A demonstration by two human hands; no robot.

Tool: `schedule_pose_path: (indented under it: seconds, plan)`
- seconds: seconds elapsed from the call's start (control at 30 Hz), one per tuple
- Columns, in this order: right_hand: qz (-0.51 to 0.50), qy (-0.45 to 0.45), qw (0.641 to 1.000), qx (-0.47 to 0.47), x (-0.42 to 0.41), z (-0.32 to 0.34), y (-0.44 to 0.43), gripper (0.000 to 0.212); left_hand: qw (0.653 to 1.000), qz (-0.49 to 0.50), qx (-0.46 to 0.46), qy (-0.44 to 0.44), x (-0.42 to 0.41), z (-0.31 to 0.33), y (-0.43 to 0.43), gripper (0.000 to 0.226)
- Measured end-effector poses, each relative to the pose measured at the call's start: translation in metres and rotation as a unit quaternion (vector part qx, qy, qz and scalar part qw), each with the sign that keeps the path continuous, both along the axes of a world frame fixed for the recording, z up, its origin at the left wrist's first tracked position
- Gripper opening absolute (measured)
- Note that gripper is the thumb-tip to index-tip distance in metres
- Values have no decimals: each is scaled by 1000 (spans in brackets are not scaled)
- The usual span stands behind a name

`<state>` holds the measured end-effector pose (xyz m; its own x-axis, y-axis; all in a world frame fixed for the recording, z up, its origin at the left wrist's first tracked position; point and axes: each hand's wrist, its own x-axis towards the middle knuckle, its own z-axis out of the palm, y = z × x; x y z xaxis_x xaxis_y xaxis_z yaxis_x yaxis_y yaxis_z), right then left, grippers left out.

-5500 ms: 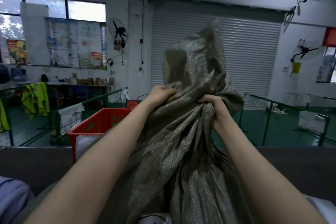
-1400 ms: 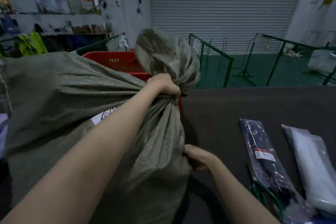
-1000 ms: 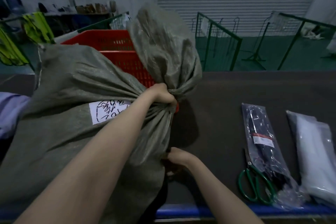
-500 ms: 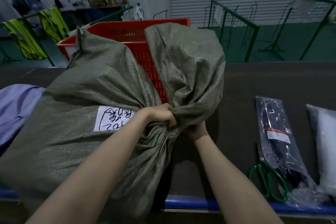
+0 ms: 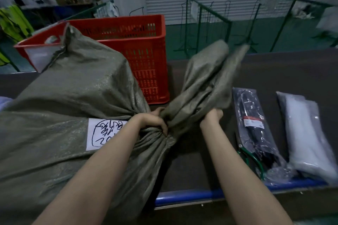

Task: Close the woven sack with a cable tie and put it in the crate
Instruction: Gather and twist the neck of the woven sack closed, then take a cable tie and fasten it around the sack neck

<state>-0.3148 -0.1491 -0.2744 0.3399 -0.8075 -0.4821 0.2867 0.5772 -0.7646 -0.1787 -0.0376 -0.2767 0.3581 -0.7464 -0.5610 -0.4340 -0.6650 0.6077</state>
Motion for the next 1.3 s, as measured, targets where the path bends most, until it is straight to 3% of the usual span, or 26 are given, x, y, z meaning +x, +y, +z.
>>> schedule_pose_path:
  seconds: [0.1,0.23,0.33,0.47,0.57,0.67,0.73,0.8,0.87,1.0,1.07,1.13,1.2,1.3]
  plan:
    - [-114,126,985,40,-14,-36,-10,43,999,-17,33,-30,-4,0,-10,141]
    - [2,341,935,-93,-26,-43,-12,48,982,-119,11,-146,-25,16,-30,141]
    - [28,343,926,-156,-31,-38,-17,47,955,-167,-31,-242,-60,21,-52,135]
    - [8,209,949,-237,-34,-22,-22,46,928,-140,-62,-340,-94,1,-72,126]
    - [-2,218,917,-335,-43,-15,-20,36,919,-95,-110,-367,-104,-11,-77,114]
    - [40,275,897,-344,-48,-24,-24,33,904,-89,-153,-390,-99,-29,-83,108]
    - [131,360,875,-296,-55,-40,-29,37,903,-147,-81,-396,-91,-51,-85,102]
    - [189,415,851,-260,-69,-57,-32,40,904,-229,48,-359,-87,-76,-83,100]
    - [171,437,843,-264,-89,-70,-32,36,898,-272,135,-319,-87,-88,-80,101]
    - [55,450,855,-251,-131,-72,-40,28,921,-248,168,-251,-90,-73,-86,103]
    - [19,480,845,-235,-150,-70,-46,30,948,-199,129,-213,-95,-64,-92,101]
    - [34,521,821,-229,-168,-68,-50,29,959,-133,20,-249,-106,-59,-98,96]
    - [112,575,778,-227,-176,-70,-48,28,935,-96,-100,-326,-126,-57,-101,89]
    - [208,652,692,-231,-175,-75,-32,35,865,-170,-246,-403,-162,-60,-103,74]
